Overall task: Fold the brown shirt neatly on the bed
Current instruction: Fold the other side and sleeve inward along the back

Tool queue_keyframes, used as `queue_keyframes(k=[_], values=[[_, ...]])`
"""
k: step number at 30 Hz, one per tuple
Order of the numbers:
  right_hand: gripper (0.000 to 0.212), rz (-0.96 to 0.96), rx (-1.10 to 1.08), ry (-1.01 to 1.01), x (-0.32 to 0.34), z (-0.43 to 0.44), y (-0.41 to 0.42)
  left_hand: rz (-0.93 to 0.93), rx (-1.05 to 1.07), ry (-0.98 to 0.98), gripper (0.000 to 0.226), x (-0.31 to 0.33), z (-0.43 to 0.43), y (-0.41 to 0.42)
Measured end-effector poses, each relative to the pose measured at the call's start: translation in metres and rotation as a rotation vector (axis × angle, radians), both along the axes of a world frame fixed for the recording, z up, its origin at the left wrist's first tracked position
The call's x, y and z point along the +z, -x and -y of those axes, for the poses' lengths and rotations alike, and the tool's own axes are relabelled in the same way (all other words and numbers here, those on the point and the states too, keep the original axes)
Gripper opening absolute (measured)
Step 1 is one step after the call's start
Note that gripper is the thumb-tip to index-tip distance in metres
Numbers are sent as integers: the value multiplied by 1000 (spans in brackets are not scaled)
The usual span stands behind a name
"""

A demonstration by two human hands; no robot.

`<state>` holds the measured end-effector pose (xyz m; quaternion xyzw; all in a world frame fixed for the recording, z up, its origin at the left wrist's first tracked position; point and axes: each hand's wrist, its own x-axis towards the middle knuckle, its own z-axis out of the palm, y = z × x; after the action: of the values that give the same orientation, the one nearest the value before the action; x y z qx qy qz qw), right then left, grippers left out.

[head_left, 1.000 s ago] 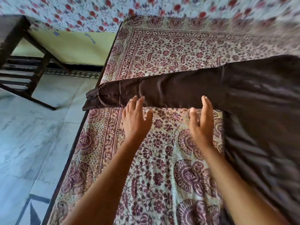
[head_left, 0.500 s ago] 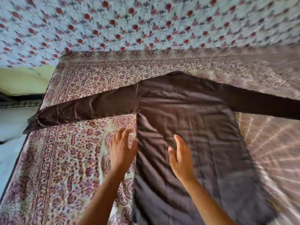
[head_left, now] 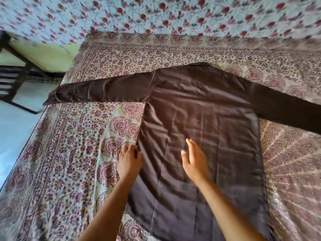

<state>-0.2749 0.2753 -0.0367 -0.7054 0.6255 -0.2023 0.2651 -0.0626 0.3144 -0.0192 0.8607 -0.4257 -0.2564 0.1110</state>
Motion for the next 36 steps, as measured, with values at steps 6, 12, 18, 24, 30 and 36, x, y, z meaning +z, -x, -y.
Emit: queue_keyframes(k=[6, 12, 18, 24, 30, 36], values=[[64, -104, 164, -60, -42, 9, -34, -82, 192, -157, 52, -56, -15, -23], [60, -347, 298, -144, -85, 1, -56, -150, 135, -214, 27, -73, -27, -51], [50, -322, 149, -101, -75, 8, -82, -203, -52, -355, 43, -68, -46, -68], [56, -216, 214, -45, -66, 59, -131, -289, -117, -483, 35, -66, -65, -87], [52, -334, 330, -117, -60, 112, -194, -339, -28, -283, 38, -62, -70, -76], [53, -529, 236, -212, -61, 147, -227, -403, -40, -56, 29, -61, -69, -67]])
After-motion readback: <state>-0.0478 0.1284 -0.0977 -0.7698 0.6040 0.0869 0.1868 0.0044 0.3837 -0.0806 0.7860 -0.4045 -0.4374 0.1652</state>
